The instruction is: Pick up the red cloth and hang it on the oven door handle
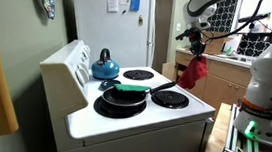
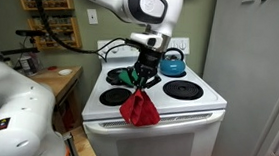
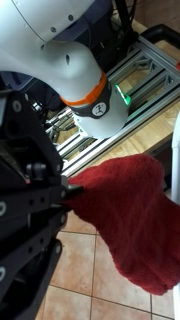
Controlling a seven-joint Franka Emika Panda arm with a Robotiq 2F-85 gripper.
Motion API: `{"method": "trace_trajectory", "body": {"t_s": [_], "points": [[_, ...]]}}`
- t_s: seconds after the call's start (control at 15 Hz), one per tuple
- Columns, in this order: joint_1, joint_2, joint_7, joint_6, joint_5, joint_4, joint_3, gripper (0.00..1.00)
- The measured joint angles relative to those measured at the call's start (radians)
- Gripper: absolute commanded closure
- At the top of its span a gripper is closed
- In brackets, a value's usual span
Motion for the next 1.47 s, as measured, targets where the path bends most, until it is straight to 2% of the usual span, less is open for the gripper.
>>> {"method": "trace_trajectory", "body": {"t_s": [0.4,1.07,1.47], "points": [[-0.004,0.056,-0.002,0.017,-0.040,0.002,-0.018,0.99],[0.010,0.154,-0.099,0.198,-0.044,0.020,-0.035,0.99],[0.022,0.152,-0.169,0.254,0.022,0.028,-0.045,0.99]]}}
